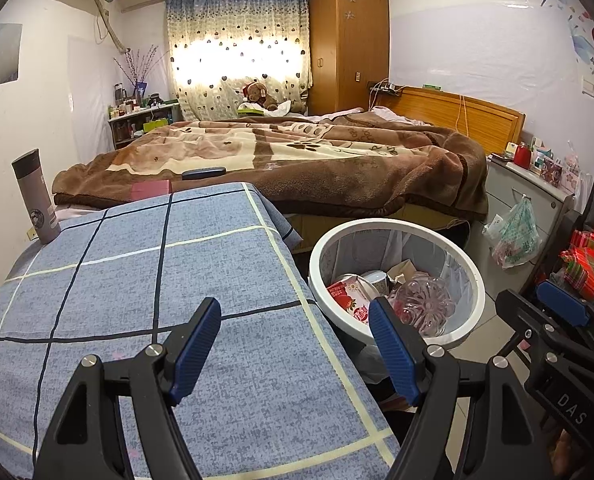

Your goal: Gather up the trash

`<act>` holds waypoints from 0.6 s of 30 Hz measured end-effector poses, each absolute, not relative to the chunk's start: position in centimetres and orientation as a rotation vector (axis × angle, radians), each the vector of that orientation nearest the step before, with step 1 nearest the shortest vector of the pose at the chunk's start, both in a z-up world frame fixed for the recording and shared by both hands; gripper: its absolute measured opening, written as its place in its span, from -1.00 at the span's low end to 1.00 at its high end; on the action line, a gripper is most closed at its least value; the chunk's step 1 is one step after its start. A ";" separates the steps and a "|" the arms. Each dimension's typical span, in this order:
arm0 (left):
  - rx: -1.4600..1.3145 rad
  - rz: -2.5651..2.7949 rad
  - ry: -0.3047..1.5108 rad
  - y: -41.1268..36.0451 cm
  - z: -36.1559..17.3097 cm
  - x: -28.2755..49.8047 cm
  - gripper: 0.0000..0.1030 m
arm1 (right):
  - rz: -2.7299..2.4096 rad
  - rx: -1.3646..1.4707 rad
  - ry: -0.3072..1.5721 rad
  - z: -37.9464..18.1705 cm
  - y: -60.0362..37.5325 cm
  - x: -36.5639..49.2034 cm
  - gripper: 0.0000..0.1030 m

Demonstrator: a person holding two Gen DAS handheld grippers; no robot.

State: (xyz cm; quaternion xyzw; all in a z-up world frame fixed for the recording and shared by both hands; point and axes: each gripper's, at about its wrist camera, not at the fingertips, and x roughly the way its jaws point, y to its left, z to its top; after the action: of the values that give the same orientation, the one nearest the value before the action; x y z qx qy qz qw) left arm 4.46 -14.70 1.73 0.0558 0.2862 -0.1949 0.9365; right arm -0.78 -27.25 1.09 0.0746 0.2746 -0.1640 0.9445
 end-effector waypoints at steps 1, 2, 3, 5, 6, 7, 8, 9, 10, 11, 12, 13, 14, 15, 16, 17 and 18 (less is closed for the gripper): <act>0.113 -0.400 0.586 -14.6 1.7 4.4 0.51 | -0.334 0.153 0.560 1.1 -27.3 -0.8 0.24; 0.113 -0.399 0.587 -14.6 1.8 4.4 0.51 | -0.333 0.152 0.559 1.1 -27.2 -0.8 0.24; 0.114 -0.398 0.586 -14.6 1.8 4.4 0.51 | -0.333 0.152 0.560 1.1 -27.2 -0.8 0.24; 0.113 -0.398 0.587 -14.5 1.8 4.4 0.51 | -0.332 0.151 0.560 1.2 -27.2 -0.8 0.24; 0.112 -0.397 0.587 -14.5 1.8 4.4 0.51 | -0.333 0.150 0.560 1.1 -27.2 -0.8 0.24; 0.112 -0.397 0.588 -14.5 1.8 4.4 0.51 | -0.333 0.150 0.560 1.2 -27.2 -0.8 0.24; 0.112 -0.398 0.588 -14.5 1.8 4.4 0.51 | -0.332 0.150 0.560 1.1 -27.2 -0.8 0.24; 0.111 -0.399 0.589 -14.5 1.8 4.4 0.51 | -0.333 0.149 0.560 1.1 -27.2 -0.8 0.24; 0.112 -0.398 0.589 -14.5 1.8 4.3 0.51 | -0.333 0.149 0.560 1.1 -27.2 -0.8 0.24; 0.112 -0.398 0.589 -14.5 1.8 4.3 0.51 | -0.332 0.150 0.561 1.1 -27.2 -0.8 0.24; 0.110 -0.398 0.590 -14.5 1.8 4.3 0.51 | -0.332 0.149 0.562 1.1 -27.1 -0.8 0.24; 0.110 -0.398 0.589 -14.5 1.8 4.3 0.51 | -0.332 0.149 0.563 1.1 -27.1 -0.8 0.24; 0.111 -0.398 0.588 -14.5 1.8 4.3 0.51 | -0.332 0.148 0.563 1.1 -27.1 -0.7 0.24; 0.111 -0.398 0.590 -14.5 1.7 4.3 0.51 | -0.331 0.147 0.562 1.1 -27.1 -0.8 0.24; 0.111 -0.399 0.590 -14.5 1.8 4.4 0.51 | -0.332 0.147 0.561 1.1 -27.1 -0.7 0.24; 0.111 -0.400 0.591 -14.5 1.7 4.3 0.51 | -0.334 0.146 0.561 1.1 -27.1 -0.8 0.24; 0.110 -0.400 0.591 -14.5 1.7 4.2 0.51 | -0.334 0.146 0.562 1.1 -27.1 -0.8 0.24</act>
State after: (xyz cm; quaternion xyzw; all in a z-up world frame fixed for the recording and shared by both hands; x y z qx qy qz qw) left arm 4.25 -14.50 1.73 0.0540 0.2890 -0.1959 0.9355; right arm -0.77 -27.11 1.07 0.0716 0.2757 -0.1637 0.9445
